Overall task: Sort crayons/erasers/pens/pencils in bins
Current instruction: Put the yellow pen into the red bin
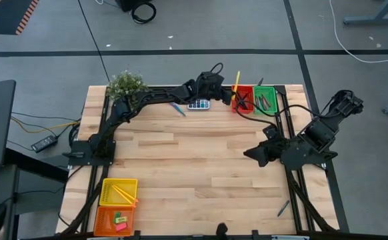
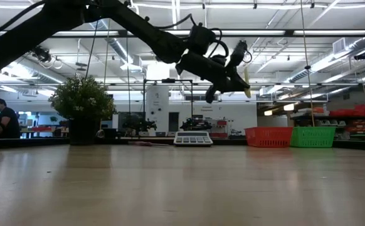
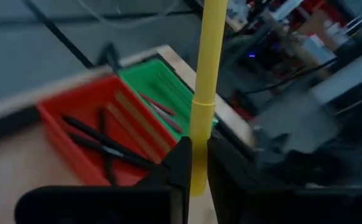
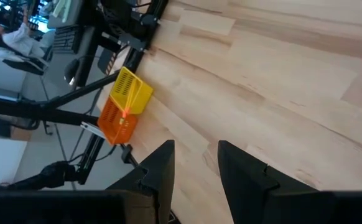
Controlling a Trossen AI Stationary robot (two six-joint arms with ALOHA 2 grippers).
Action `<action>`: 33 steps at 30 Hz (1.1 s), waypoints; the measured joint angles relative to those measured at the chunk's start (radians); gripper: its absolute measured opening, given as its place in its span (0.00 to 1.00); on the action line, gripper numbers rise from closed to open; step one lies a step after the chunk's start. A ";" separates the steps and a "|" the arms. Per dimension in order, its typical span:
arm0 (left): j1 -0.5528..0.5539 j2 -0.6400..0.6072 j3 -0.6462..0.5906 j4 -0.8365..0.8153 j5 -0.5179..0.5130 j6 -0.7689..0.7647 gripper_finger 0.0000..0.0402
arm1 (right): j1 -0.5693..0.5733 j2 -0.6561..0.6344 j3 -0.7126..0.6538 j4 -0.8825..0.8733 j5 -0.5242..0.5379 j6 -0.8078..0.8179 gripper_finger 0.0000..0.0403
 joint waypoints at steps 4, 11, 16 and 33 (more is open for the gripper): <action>-0.003 0.000 0.000 0.006 -0.055 0.134 0.11 | -0.003 0.000 0.000 0.000 0.012 0.000 0.32; -0.029 0.000 0.000 0.021 -0.135 0.201 0.12 | -0.038 0.000 0.000 0.000 0.013 -0.004 0.32; -0.048 0.023 0.003 0.036 -0.144 0.168 0.11 | -0.058 0.000 0.000 0.000 0.013 -0.013 0.32; -0.027 0.073 0.003 0.033 -0.081 0.097 0.10 | -0.119 0.001 0.000 -0.002 0.081 -0.102 0.32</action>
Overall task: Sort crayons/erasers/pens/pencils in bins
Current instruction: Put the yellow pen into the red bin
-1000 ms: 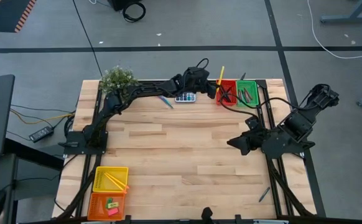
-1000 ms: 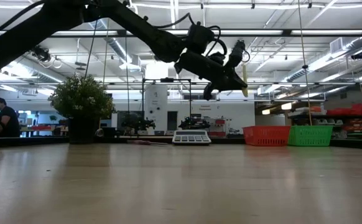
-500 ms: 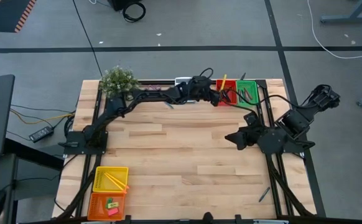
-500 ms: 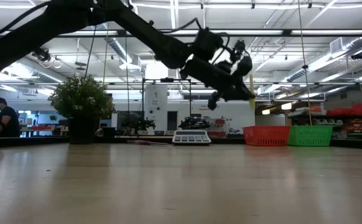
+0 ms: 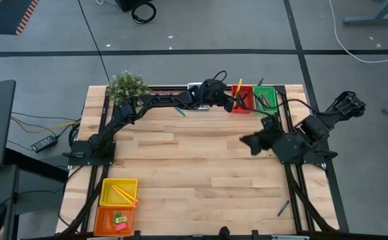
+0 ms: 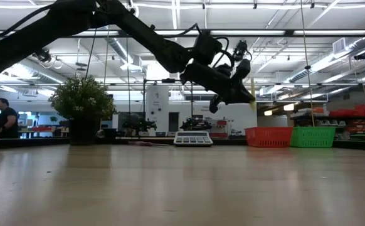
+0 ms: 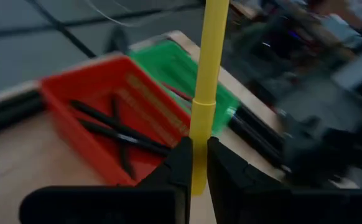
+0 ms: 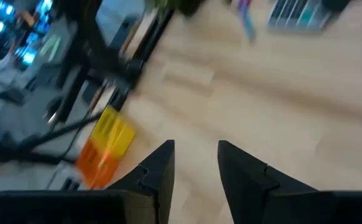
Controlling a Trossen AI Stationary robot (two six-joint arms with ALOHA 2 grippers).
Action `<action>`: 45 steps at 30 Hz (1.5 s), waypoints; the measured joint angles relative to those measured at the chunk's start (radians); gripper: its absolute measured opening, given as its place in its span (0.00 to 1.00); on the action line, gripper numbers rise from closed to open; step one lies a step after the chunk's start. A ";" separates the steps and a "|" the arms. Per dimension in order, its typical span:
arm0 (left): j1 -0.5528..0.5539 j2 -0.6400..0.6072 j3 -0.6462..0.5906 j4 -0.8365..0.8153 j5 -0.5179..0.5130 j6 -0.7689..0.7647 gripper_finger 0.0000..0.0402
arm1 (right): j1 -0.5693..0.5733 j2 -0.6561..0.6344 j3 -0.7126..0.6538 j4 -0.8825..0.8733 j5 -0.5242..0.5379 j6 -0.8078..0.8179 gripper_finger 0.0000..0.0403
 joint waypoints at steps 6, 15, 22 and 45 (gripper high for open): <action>-0.011 -0.072 -0.001 0.014 0.196 -0.022 0.09 | -0.139 -0.023 0.000 -0.002 0.165 -0.125 0.32; -0.033 -0.173 0.000 -0.053 0.245 -0.052 0.10 | -0.433 -0.145 0.000 -0.051 0.204 -0.257 0.32; -0.062 -0.190 0.000 -0.061 0.270 -0.069 0.08 | -0.631 -0.134 0.000 0.012 -0.057 -0.516 0.35; -0.071 -0.188 0.000 -0.089 0.305 -0.078 0.08 | -0.798 -0.030 0.000 0.010 -0.190 -0.562 0.35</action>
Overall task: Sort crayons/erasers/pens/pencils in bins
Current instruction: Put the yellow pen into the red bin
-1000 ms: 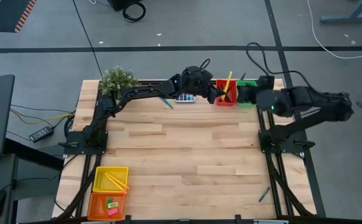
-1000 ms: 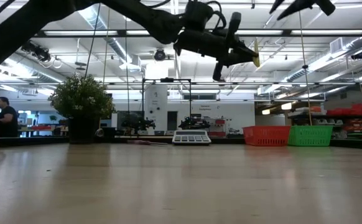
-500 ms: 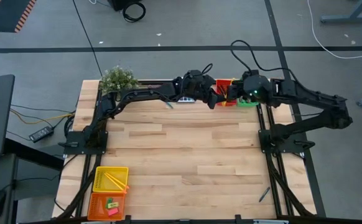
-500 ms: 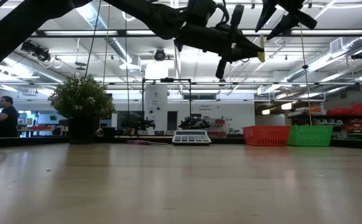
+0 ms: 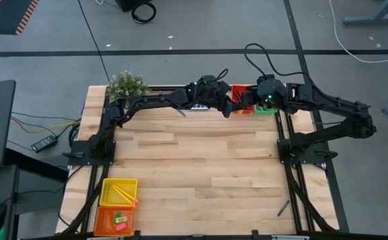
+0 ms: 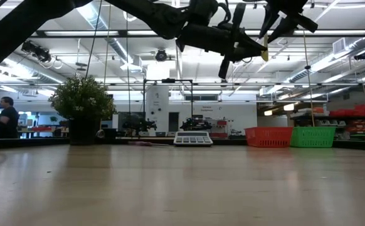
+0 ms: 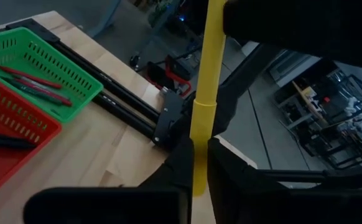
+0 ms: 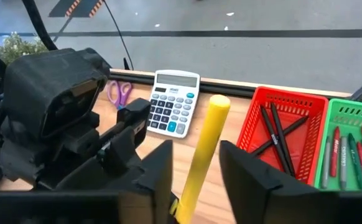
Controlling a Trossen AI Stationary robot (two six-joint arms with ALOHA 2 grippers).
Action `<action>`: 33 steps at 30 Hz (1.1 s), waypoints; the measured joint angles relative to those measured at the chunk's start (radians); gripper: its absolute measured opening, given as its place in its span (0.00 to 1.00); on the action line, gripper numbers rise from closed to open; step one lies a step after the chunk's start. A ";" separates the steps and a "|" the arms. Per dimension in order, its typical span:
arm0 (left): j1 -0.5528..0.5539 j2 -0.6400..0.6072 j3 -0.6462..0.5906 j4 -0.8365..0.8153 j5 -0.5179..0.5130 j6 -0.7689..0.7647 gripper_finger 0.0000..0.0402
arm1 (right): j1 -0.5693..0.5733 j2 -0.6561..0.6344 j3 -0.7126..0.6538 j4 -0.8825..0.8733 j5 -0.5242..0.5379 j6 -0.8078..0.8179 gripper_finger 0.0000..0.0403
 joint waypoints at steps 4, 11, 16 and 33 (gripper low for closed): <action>0.000 0.000 0.000 0.000 0.000 0.000 0.09 | 0.000 0.000 0.000 -0.004 0.000 -0.006 0.19; 0.000 0.000 0.000 -0.001 -0.002 0.000 0.10 | 0.001 0.000 0.000 0.007 -0.011 -0.034 0.08; 0.000 0.000 0.000 -0.002 0.005 0.000 0.08 | 0.001 0.000 0.000 0.004 -0.021 -0.048 0.08; 0.029 -0.008 0.000 -0.102 0.030 -0.026 0.29 | -0.123 -0.001 -0.001 -0.010 -0.104 -0.163 0.08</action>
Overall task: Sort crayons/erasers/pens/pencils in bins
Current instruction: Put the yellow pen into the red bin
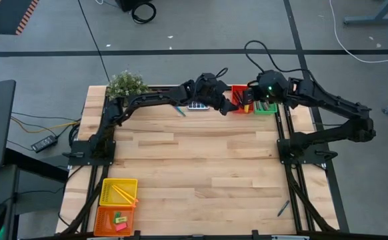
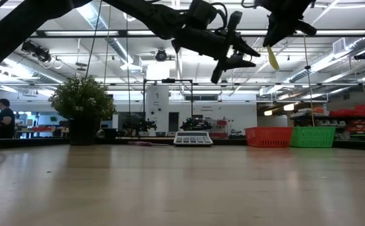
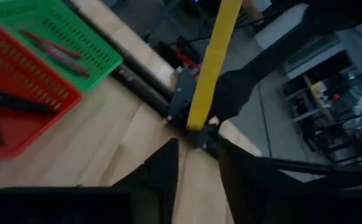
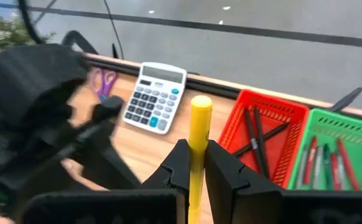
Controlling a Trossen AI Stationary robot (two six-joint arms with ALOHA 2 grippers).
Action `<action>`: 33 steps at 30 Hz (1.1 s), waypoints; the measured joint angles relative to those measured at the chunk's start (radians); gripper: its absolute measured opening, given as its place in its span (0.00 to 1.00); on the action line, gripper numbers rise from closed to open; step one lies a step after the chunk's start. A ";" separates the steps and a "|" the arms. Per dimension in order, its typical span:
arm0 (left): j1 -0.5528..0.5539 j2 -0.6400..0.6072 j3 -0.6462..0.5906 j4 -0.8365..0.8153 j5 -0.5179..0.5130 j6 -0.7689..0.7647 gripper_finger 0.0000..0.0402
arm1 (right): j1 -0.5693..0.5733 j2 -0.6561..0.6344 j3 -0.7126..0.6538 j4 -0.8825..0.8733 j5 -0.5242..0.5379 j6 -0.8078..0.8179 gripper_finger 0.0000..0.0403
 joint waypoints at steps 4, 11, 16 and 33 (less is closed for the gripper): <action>0.022 -0.032 -0.001 -0.090 0.023 0.055 0.37 | -0.082 0.025 0.000 0.004 -0.057 -0.097 0.08; 0.034 -0.130 0.000 -0.264 0.028 0.196 0.43 | -0.206 0.182 0.001 0.074 -0.241 -0.358 0.08; 0.013 -0.205 0.000 -0.478 0.019 0.303 0.41 | -0.292 0.314 0.001 0.110 -0.302 -0.486 0.11; -0.109 -0.390 0.000 -0.753 -0.172 0.343 0.31 | -0.482 0.580 0.001 0.168 -0.432 -0.741 0.11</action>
